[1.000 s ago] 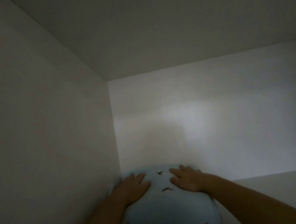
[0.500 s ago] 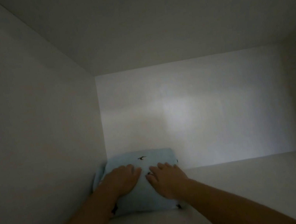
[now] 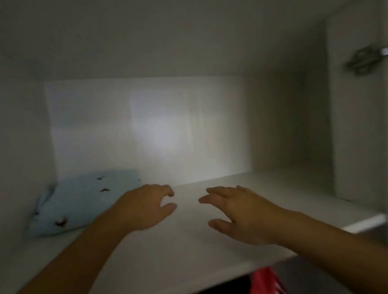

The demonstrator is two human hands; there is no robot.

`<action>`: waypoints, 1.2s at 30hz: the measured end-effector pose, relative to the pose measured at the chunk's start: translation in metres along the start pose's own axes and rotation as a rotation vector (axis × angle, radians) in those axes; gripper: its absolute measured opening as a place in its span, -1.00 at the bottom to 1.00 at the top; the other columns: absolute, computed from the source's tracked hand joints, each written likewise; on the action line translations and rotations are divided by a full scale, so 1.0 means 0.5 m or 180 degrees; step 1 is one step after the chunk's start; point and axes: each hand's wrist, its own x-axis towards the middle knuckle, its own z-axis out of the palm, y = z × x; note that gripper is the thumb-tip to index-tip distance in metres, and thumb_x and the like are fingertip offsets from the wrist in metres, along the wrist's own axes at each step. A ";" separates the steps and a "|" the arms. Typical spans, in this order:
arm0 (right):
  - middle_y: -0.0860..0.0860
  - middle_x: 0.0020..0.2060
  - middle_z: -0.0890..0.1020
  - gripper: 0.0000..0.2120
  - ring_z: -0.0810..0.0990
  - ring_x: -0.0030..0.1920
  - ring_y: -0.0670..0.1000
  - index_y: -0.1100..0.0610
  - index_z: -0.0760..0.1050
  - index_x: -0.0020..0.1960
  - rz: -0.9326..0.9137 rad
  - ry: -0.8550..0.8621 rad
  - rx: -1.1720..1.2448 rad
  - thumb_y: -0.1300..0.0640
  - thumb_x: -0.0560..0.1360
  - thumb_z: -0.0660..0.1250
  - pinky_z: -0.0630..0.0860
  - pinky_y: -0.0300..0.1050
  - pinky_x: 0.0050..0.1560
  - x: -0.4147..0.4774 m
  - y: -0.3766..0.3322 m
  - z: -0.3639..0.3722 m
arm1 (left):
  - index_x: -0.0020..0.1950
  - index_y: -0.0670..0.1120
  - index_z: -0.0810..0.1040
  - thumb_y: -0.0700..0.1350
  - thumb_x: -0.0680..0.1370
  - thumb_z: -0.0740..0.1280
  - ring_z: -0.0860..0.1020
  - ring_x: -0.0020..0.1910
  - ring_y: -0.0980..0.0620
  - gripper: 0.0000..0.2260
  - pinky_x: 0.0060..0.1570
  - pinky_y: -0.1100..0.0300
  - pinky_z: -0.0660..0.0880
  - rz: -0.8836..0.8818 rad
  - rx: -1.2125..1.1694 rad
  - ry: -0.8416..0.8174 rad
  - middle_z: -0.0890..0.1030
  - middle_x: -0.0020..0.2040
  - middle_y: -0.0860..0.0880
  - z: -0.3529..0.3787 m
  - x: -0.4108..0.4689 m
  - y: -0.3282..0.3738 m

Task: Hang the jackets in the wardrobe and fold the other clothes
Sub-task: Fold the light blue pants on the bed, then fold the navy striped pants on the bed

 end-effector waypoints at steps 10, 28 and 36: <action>-0.11 0.31 0.45 -0.64 0.48 0.14 -0.15 -0.05 0.38 0.34 0.1622 0.0913 -0.0247 0.00 0.55 0.24 0.43 -0.22 0.11 -0.826 0.049 -0.173 | 0.10 0.11 0.56 0.14 0.47 0.21 0.57 0.01 0.25 -0.72 0.03 0.14 0.52 0.1755 -0.2204 0.0657 0.61 0.00 0.25 0.056 -0.302 0.749; -0.17 0.19 0.52 -0.71 0.50 0.04 -0.26 -0.05 0.46 0.28 0.5670 0.1563 -0.1104 0.06 0.58 0.23 0.41 -0.34 0.07 -1.974 -0.167 -0.323 | 0.15 0.07 0.55 0.08 0.57 0.21 0.55 -0.03 0.29 -0.77 -0.08 0.47 0.45 0.4591 -0.3580 -0.1734 0.61 -0.01 0.20 0.146 -0.909 1.886; -0.13 0.15 0.53 -0.75 0.51 0.10 -0.16 -0.04 0.48 0.24 0.6905 0.2004 -0.1380 0.09 0.57 0.24 0.39 -0.42 0.00 -2.352 -0.212 -0.414 | 0.11 0.07 0.56 0.00 0.59 0.24 0.56 -0.10 0.26 -0.84 -0.14 0.46 0.49 0.5718 -0.3496 -0.2588 0.62 -0.07 0.15 0.114 -1.175 2.319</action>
